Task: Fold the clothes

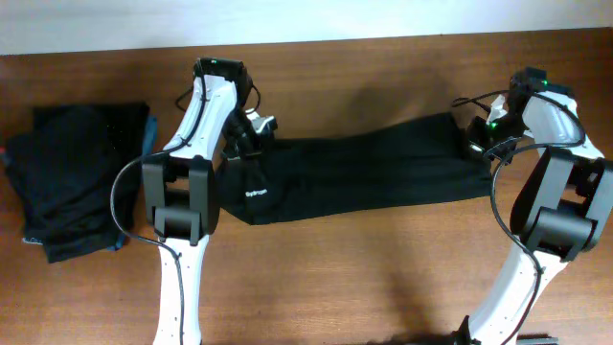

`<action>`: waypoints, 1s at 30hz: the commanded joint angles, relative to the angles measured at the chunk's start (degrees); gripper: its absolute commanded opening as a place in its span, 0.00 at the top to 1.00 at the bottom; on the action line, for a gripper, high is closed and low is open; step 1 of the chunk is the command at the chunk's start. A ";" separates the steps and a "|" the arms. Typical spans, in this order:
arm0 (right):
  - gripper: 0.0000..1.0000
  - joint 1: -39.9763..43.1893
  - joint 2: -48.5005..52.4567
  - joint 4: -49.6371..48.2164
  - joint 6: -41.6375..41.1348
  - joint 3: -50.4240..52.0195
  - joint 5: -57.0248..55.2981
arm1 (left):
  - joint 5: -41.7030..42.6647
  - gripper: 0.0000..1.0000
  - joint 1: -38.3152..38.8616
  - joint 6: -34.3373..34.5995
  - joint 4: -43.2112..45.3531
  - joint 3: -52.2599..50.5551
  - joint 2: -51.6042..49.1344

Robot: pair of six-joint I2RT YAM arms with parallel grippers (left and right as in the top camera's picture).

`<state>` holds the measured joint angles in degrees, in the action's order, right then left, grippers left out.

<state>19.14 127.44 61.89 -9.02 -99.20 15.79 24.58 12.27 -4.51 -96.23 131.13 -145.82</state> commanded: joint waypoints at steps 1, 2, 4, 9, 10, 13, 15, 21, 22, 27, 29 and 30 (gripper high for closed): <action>0.96 0.02 -1.33 -0.15 0.20 0.00 -1.51 | -2.40 0.98 0.52 0.94 -0.52 -1.57 1.90; 0.96 0.02 -1.33 -0.13 0.20 0.00 -1.51 | -2.43 0.98 0.76 0.98 -0.52 -1.86 1.90; 0.96 0.02 -1.33 -0.13 0.20 0.02 -1.51 | -3.23 0.98 1.44 0.94 -0.52 -2.97 1.90; 0.96 0.02 -1.33 -0.15 0.20 0.02 -1.53 | -6.56 0.99 3.69 0.31 -0.52 -7.85 1.90; 0.96 0.02 -1.33 -0.24 0.20 0.02 -1.51 | -7.32 0.99 4.00 0.28 -0.52 -8.74 1.90; 0.96 0.02 -1.33 -0.37 0.20 0.02 -1.53 | -8.98 1.00 4.46 0.35 -0.52 -9.55 1.90; 0.96 0.02 -1.33 -0.35 0.20 0.02 -1.53 | -10.45 0.97 4.57 0.52 -0.52 -9.55 1.90; 0.96 0.02 -1.31 -0.39 0.20 0.04 -1.51 | -21.07 0.93 4.57 6.03 -0.20 -9.42 1.97; 0.96 0.02 -1.31 -0.44 0.20 0.04 -1.53 | -21.57 0.92 4.57 6.45 -0.02 -9.27 1.97; 0.96 0.02 -1.27 -1.73 0.20 1.07 -1.51 | -23.04 0.92 4.57 6.43 0.66 -5.53 2.43; 0.96 0.02 -1.27 -2.54 0.17 1.66 -1.51 | -22.99 0.92 4.57 6.38 0.76 -3.17 2.71; 0.96 0.02 -1.20 -2.54 0.17 1.73 -1.51 | -22.99 0.92 4.57 6.38 0.79 -1.60 2.80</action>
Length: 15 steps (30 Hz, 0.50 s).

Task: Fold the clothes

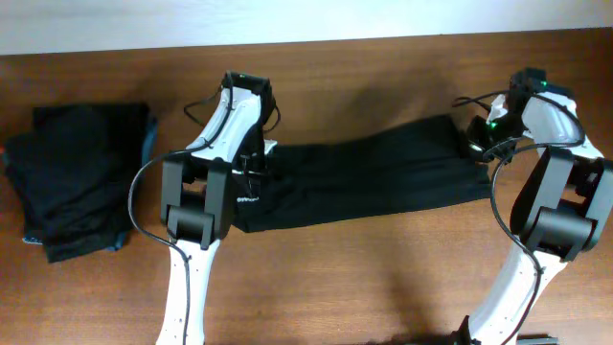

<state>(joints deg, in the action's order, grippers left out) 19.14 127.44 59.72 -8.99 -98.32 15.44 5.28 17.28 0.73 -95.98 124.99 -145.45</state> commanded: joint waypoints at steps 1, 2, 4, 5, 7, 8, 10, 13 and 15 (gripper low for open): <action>0.96 0.02 -1.11 -0.35 0.15 0.85 -1.14 | -3.69 0.91 -0.44 0.96 0.50 6.82 2.49; 0.96 0.02 -1.07 -0.37 0.17 0.83 -1.16 | -3.78 0.91 -0.44 0.96 0.42 8.68 2.56; 0.96 0.02 -1.05 -0.39 0.17 0.83 -1.16 | -3.80 0.91 -0.44 0.96 -0.37 11.87 2.67; 0.96 0.02 -1.05 -0.44 0.17 0.83 -1.16 | -3.80 0.90 -0.46 0.96 -0.76 12.90 2.69; 0.96 0.02 -1.05 -0.79 0.17 0.83 -1.16 | -3.63 0.89 -0.55 0.96 -0.74 16.15 3.30; 0.96 0.02 -1.05 -0.83 0.17 0.85 -1.16 | -3.58 0.87 -0.55 0.98 -0.74 17.00 3.74; 0.96 0.02 -1.05 -1.03 0.17 0.83 -1.16 | -3.63 0.85 -0.55 0.98 -0.72 18.62 5.29; 0.96 0.02 -1.05 -1.03 0.15 0.85 -1.16 | -3.61 0.71 -0.55 0.98 2.01 20.15 6.69; 0.96 0.02 -1.05 -1.01 0.15 0.83 -1.14 | -3.19 0.71 -0.48 0.98 3.65 20.00 6.56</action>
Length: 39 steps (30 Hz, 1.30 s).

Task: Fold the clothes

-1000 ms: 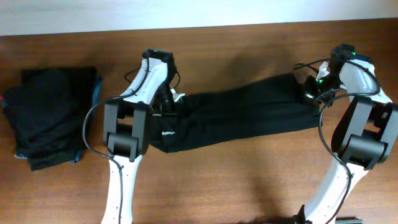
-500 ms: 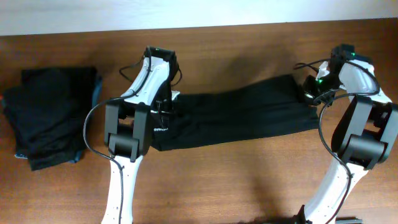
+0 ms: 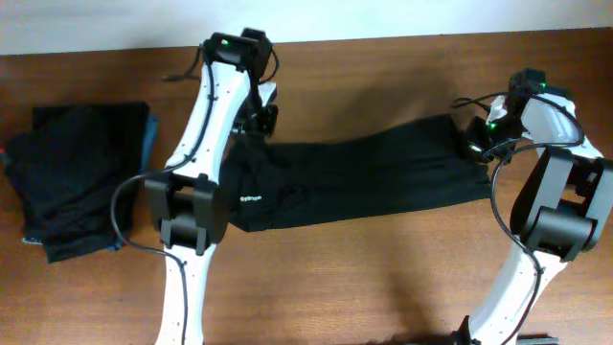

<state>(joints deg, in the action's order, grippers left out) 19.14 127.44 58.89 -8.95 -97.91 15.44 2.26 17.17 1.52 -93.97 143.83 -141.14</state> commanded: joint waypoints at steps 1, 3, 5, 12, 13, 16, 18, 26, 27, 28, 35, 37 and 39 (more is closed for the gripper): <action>0.96 0.02 -1.05 -0.13 0.11 0.42 -1.14 | 0.59 0.71 -0.37 0.17 2.32 0.70 2.19; 0.96 0.02 -1.05 0.13 0.11 0.44 -1.14 | 3.39 0.71 -0.37 0.17 4.02 -0.55 2.19; 0.96 0.02 -1.05 0.28 0.11 0.44 -1.14 | 5.64 0.71 -0.31 0.20 6.45 -2.93 2.16; 0.96 0.02 -1.05 0.48 0.11 0.44 -1.14 | 7.58 0.71 1.97 0.20 8.83 -13.66 2.16; 0.96 0.02 -1.05 0.48 0.13 0.44 -1.14 | 8.11 0.70 2.49 0.20 8.33 -15.17 2.16; 0.96 0.02 -1.05 0.70 0.13 0.44 -1.14 | 10.54 0.71 4.20 0.17 3.89 -18.67 2.16; 0.96 0.02 -1.05 0.68 0.13 0.42 -1.16 | 11.52 0.72 5.40 -0.28 0.00 -19.43 2.19; 0.96 0.02 -1.05 0.92 0.13 0.44 -1.16 | 8.11 0.71 7.50 -2.38 -0.46 -20.55 2.19; 0.96 0.02 -1.05 0.98 0.13 0.44 -1.16 | 7.23 0.71 7.48 -2.40 0.46 -20.92 2.19; 0.96 0.02 -1.05 1.05 0.13 0.42 -1.14 | 7.08 0.71 7.48 -2.40 0.87 -21.07 2.19; 0.96 0.02 -1.05 1.14 0.13 0.42 -1.16 | 4.70 0.86 7.54 -2.43 0.33 -16.76 5.57; 0.96 0.02 -1.05 1.14 0.13 0.44 -1.16 | 4.20 0.86 7.54 -2.40 0.35 -15.26 6.86; 0.96 0.02 -1.05 1.14 0.13 0.44 -1.16 | 3.13 0.85 7.54 -2.40 1.07 -13.22 8.24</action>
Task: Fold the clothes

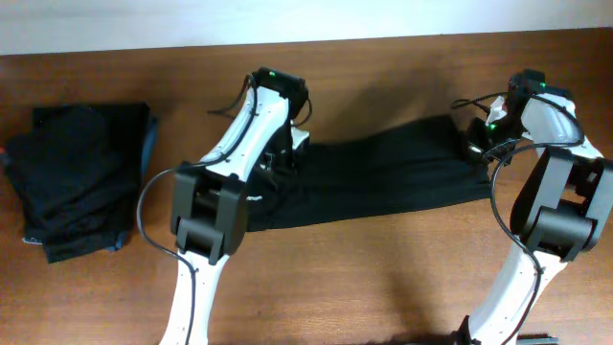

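A long black garment [383,177] lies across the middle of the table, with a small white logo near its left end. My left gripper [290,153] is down on the garment's upper left part, apparently shut on a pinch of cloth that bunches beneath it. At the garment's far right upper corner my right gripper [476,144] sits low on the cloth and seems shut on that corner. The arms' own bodies hide the fingers of both grippers.
A pile of folded dark clothes [77,182] rests at the table's left side, with a blue edge showing. The table's back edge [383,38] runs along a white wall. Both arm bases stand at the near edge.
My left gripper has moved right and nearer, from the back beyond the garment's left end to over its upper left part. The cloth's left end has drawn in slightly. The right gripper has stayed put.
My left gripper was first at the garment's upper left corner, then a little further right on it, then raised toward the back with cloth peaking up to it, and now lies inward over the garment. My right gripper stayed on the right corner throughout.
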`<action>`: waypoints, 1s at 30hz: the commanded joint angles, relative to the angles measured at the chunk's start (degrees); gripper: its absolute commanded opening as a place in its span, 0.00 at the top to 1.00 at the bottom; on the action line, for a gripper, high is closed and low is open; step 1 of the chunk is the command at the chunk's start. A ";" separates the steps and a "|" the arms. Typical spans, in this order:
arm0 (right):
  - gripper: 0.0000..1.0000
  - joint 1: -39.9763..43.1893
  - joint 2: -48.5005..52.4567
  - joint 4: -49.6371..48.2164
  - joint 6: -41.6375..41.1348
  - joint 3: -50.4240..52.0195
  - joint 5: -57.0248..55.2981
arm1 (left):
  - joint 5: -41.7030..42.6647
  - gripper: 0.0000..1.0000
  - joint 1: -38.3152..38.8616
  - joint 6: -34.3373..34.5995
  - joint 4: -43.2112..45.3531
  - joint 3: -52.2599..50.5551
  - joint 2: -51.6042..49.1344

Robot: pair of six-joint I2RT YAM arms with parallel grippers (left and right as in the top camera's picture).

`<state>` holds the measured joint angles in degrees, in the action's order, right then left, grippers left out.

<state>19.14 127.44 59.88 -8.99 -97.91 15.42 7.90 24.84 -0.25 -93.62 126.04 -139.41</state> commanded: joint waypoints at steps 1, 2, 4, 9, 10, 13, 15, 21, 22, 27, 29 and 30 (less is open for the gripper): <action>0.96 0.02 -1.05 0.17 0.17 0.42 -1.14 | -3.58 0.85 -0.13 -0.63 1.90 5.09 7.02; 0.95 0.02 -1.05 0.22 0.17 0.44 -1.14 | -5.44 0.85 -0.13 -0.61 3.78 5.14 7.32; 0.96 0.02 -1.05 0.46 0.17 0.42 -1.14 | -8.39 0.84 -0.13 -0.59 7.56 5.09 7.17; 0.95 0.02 -1.05 1.07 0.17 0.42 -1.14 | -8.37 0.80 -0.79 -0.61 13.51 5.05 4.92; 0.96 0.02 -1.05 1.09 0.17 0.42 -1.11 | -8.35 0.80 -0.87 -0.61 13.90 5.05 4.04; 0.96 0.02 -1.05 1.25 0.17 0.42 -1.11 | -8.31 0.80 -0.98 -0.59 13.49 5.05 1.66; 0.96 0.02 -1.05 1.27 0.17 0.42 -1.14 | -8.31 0.80 -0.98 -0.59 11.45 5.05 -0.50; 0.96 0.02 -1.05 1.25 0.20 0.42 -1.14 | -6.32 0.79 -0.98 -0.61 2.03 5.05 -3.65; 0.96 0.02 -1.05 1.22 0.20 0.42 -1.14 | -4.83 0.78 -0.98 -0.61 0.57 5.05 -3.78; 0.96 0.02 -1.05 1.27 0.20 0.44 -1.14 | -0.98 0.74 -0.92 -0.61 -3.13 4.85 -3.89; 0.96 0.02 -1.05 1.27 0.17 0.42 -1.14 | -0.13 0.74 -0.92 -0.63 -3.13 4.35 -3.89; 0.96 0.02 -1.05 1.27 0.17 0.44 -1.14 | 0.17 0.74 -0.92 -0.63 -3.02 3.96 -4.02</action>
<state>19.14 127.44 61.08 -9.02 -97.91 15.42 5.10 24.25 -0.43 -96.49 130.82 -143.11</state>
